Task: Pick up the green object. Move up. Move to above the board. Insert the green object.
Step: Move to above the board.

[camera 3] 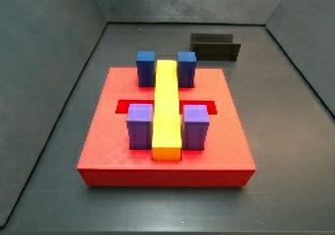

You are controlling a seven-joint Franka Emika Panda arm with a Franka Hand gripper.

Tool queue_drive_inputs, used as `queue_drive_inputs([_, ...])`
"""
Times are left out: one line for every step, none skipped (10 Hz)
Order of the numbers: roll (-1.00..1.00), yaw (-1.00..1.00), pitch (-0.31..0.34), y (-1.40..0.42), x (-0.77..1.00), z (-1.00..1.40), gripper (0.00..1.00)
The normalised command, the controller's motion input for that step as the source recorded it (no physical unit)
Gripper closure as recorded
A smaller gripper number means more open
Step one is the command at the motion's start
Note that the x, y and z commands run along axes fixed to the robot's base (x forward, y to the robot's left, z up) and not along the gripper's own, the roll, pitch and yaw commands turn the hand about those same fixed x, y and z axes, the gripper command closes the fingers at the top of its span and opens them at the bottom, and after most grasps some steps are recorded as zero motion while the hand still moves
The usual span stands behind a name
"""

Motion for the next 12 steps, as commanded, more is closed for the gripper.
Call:
queue_drive_inputs([-0.01, 0.0, 0.003, -1.4, 0.08, 0.14, 1.0])
queue_drive_inputs([-0.01, 0.0, 0.015, -1.4, 0.08, 0.14, 1.0])
queue_drive_inputs([0.0, 0.0, 0.024, -1.4, 0.08, 0.14, 1.0])
queue_drive_inputs([-0.01, 0.0, 0.022, -1.4, 0.08, 0.15, 1.0])
queue_drive_inputs([0.0, 0.01, 0.03, -1.4, 0.08, 0.16, 1.0])
queue_drive_inputs([0.0, 0.01, 0.048, -1.4, 0.09, 0.17, 1.0])
queue_drive_inputs([0.0, 0.01, 0.071, -1.4, 0.1, 0.17, 1.0])
queue_drive_inputs([0.01, 0.01, 0.098, -1.4, 0.12, 0.17, 1.0])
queue_drive_inputs([-0.01, 0.0, 0.127, -1.4, 0.16, 0.18, 1.0])
queue_drive_inputs([0.02, 0.0, 0.156, -0.89, 0.15, 0.13, 1.0])
queue_drive_inputs([0.02, 0.01, 0.162, -0.63, 0.13, 0.1, 1.0])
queue_drive_inputs([0.02, 0.01, 0.132, -0.3, 0.1, 0.06, 1.0])
